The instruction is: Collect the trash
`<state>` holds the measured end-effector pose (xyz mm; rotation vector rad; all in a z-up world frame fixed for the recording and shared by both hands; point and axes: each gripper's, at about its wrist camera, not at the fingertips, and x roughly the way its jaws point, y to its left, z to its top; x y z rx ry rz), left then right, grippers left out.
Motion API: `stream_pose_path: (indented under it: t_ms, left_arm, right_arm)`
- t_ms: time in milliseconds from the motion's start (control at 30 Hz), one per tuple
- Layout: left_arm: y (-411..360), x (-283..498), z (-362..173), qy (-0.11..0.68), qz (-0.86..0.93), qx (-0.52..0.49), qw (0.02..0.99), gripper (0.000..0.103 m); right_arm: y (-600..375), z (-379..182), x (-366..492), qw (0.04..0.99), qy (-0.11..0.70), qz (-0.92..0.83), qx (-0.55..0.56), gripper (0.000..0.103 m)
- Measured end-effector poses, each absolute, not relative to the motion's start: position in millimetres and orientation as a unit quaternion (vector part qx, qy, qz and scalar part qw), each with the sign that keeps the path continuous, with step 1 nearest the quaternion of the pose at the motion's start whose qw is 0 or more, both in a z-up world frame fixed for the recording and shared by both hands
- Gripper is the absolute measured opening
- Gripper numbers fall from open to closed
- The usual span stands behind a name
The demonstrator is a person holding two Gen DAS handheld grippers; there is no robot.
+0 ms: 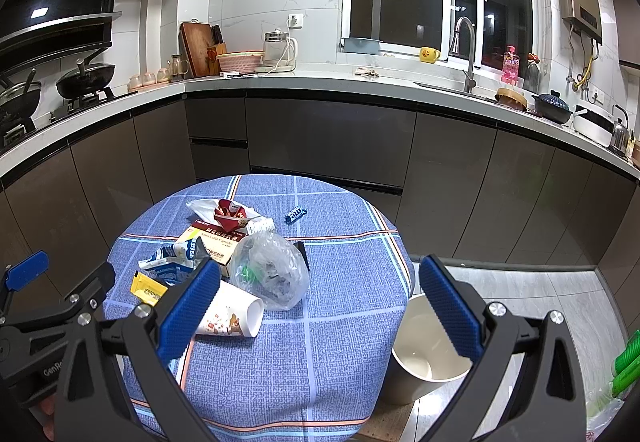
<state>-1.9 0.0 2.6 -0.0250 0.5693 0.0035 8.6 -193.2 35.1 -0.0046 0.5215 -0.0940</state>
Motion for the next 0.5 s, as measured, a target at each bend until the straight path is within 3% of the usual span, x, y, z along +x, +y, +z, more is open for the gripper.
stream_pose_path:
  t_ms: [500]
  left_arm:
    - [-2.9, -0.4, 2.8, 0.281, 0.002, -0.014, 0.96, 0.095]
  right_arm:
    - [-192.3, 34.1, 6.6, 0.965, 0.257, -0.048, -0.002, 0.1]
